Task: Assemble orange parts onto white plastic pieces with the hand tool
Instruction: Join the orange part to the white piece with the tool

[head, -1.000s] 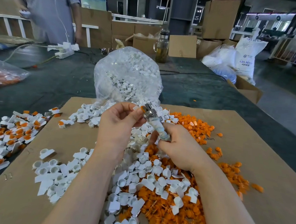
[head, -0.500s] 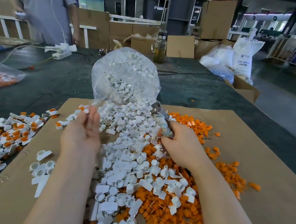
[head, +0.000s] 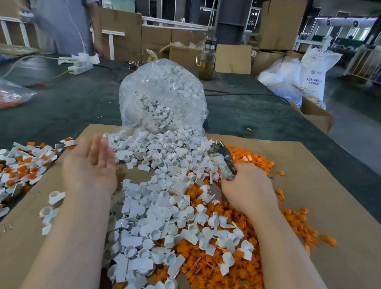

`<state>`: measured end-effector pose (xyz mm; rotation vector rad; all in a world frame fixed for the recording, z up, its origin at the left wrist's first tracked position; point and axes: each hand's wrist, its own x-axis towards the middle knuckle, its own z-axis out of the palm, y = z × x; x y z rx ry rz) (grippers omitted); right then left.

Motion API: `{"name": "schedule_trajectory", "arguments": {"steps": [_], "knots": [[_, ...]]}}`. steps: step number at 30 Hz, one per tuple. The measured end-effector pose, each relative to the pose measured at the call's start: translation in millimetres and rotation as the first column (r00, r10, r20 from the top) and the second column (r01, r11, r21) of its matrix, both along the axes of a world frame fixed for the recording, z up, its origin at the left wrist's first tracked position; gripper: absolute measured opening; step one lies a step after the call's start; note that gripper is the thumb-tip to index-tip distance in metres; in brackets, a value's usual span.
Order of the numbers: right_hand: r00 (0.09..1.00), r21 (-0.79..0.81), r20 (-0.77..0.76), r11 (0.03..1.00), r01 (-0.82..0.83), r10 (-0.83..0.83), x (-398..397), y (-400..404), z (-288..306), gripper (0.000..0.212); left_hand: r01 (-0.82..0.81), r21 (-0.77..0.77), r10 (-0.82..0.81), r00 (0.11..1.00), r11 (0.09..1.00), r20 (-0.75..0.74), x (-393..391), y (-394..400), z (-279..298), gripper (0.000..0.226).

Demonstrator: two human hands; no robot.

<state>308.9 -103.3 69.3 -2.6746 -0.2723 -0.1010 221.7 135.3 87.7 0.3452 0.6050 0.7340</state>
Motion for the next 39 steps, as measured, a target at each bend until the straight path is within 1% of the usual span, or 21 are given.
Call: {"name": "schedule_trajectory", "arguments": {"steps": [1,2,3,4,6,7,8,9,10,11,13,15,18,22,23,27,29,31,34,37,39], "knots": [[1.0,-0.011,-0.008,1.0,0.027,-0.028,-1,0,0,0.017,0.101,0.12,-0.087,0.989,0.988,-0.116,2,-3,2,0.011],[0.998,-0.024,-0.013,0.998,0.056,-0.056,-1,0,0,0.014,0.213,0.241,-0.148,0.954,0.947,-0.262,4,-7,4,0.008],[0.996,-0.038,-0.013,0.996,0.082,-0.083,-2,-1,1,0.012,0.322,0.35,-0.158,0.893,0.88,-0.422,7,-12,4,0.009],[0.994,-0.05,-0.005,0.993,0.106,-0.107,-3,-1,1,0.011,0.419,0.45,-0.115,0.819,0.788,-0.562,10,-15,2,0.015],[0.989,-0.074,0.037,0.986,0.148,-0.145,-5,0,3,0.013,0.588,0.589,0.022,0.697,0.555,-0.717,12,-25,-1,0.027],[0.985,-0.087,0.058,0.982,0.169,-0.165,-6,1,4,0.018,0.673,0.604,0.097,0.63,0.427,-0.771,12,-29,-2,0.033],[0.98,-0.107,0.071,0.975,0.194,-0.187,-7,2,4,0.026,0.755,0.581,0.184,0.552,0.302,-0.813,13,-32,-5,0.041],[0.974,-0.131,0.076,0.967,0.22,-0.212,-7,2,4,0.032,0.822,0.533,0.263,0.479,0.201,-0.838,14,-35,-8,0.05],[0.969,-0.157,0.074,0.957,0.244,-0.235,-7,2,4,0.037,0.865,0.483,0.311,0.426,0.134,-0.849,15,-36,-10,0.056],[0.966,-0.181,0.065,0.949,0.26,-0.252,-6,2,3,0.039,0.887,0.452,0.319,0.402,0.097,-0.858,15,-37,-11,0.061],[0.965,-0.209,0.037,0.943,0.26,-0.258,-4,1,2,0.039,0.896,0.441,0.271,0.413,0.051,-0.87,16,-39,-13,0.063],[0.973,-0.203,0.01,0.952,0.227,-0.23,-3,0,1,0.035,0.892,0.451,0.233,0.438,0.003,-0.868,15,-40,-14,0.059],[0.991,-0.167,-0.019,0.977,0.13,-0.135,-3,2,1,0.027,0.89,0.453,0.254,0.449,-0.048,-0.856,16,-41,-14,0.054],[0.999,-0.106,-0.038,0.994,-0.004,0.0,-3,8,-2,0.012,0.855,0.508,0.269,0.516,-0.103,-0.813,17,-41,-17,0.04],[0.999,-0.086,-0.042,0.996,-0.032,0.029,-3,9,-2,0.01,0.844,0.525,0.26,0.534,-0.108,-0.805,17,-41,-17,0.038],[0.989,0.035,-0.036,0.99,-0.139,0.14,-1,11,-1,0.019,0.801,0.585,0.216,0.597,-0.125,-0.772,17,-41,-17,0.032],[0.989,0.106,-0.001,0.984,-0.146,0.147,-1,10,1,0.022,0.783,0.61,0.193,0.622,-0.125,-0.759,17,-41,-18,0.028],[0.994,0.154,0.049,0.982,-0.107,0.1,0,7,3,0.024,0.762,0.638,0.183,0.647,-0.116,-0.74,17,-42,-19,0.023],[0.997,0.121,0.079,0.992,-0.027,0.018,3,0,3,0.022,0.733,0.676,0.157,0.679,-0.08,-0.717,17,-44,-17,0.024],[0.999,0.083,0.037,0.997,0.004,-0.007,6,-7,2,0.01,0.723,0.688,0.16,0.688,-0.065,-0.708,17,-45,-15,0.026],[1.0,0.048,0.002,0.999,-0.007,0.006,8,-10,2,0.008,0.732,0.678,0.187,0.675,-0.059,-0.713,18,-45,-15,0.023]]}}
